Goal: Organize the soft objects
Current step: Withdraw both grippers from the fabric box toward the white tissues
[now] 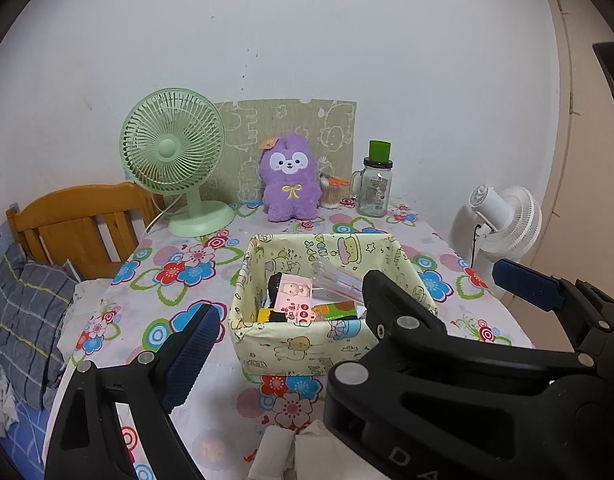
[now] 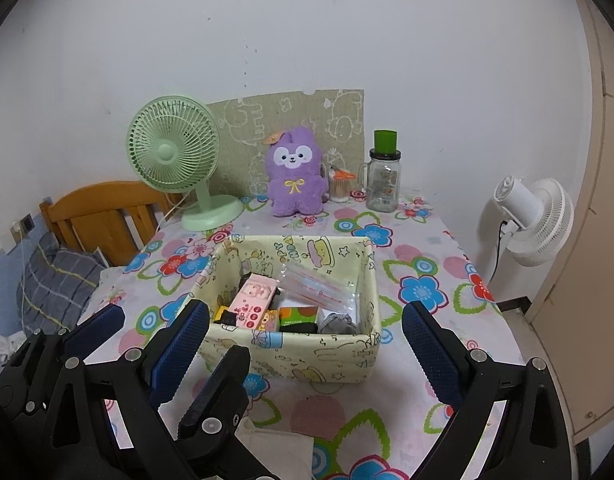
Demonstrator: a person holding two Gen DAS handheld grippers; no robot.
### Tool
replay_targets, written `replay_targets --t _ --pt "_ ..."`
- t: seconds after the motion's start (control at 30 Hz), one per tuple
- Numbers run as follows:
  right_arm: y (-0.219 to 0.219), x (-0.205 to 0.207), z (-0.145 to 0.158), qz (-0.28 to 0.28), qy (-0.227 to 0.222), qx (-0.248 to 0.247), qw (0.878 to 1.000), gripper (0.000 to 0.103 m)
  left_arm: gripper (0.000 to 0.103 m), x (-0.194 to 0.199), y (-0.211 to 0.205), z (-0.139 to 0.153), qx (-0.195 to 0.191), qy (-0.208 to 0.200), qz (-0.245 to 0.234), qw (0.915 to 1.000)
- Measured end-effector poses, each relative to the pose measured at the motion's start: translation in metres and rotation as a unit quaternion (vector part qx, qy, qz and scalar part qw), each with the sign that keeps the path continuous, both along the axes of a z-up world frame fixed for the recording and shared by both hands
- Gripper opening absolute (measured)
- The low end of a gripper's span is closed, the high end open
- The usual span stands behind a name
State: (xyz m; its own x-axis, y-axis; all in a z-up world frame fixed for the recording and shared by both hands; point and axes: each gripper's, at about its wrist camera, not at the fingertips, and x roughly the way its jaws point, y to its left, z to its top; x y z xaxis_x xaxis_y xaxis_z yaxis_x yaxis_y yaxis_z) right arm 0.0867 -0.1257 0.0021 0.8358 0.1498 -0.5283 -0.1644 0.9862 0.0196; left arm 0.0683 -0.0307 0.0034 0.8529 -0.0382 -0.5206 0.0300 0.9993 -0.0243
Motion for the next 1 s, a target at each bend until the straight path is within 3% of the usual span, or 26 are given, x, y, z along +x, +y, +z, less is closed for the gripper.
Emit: replay_targets --t 1.0 --pt "0.009 -0.029 -0.031 0.008 0.017 -0.008 1.000 0.099 0.094 -0.029 0.008 -0.031 -0.012 0.016 -0.004 0.9998"
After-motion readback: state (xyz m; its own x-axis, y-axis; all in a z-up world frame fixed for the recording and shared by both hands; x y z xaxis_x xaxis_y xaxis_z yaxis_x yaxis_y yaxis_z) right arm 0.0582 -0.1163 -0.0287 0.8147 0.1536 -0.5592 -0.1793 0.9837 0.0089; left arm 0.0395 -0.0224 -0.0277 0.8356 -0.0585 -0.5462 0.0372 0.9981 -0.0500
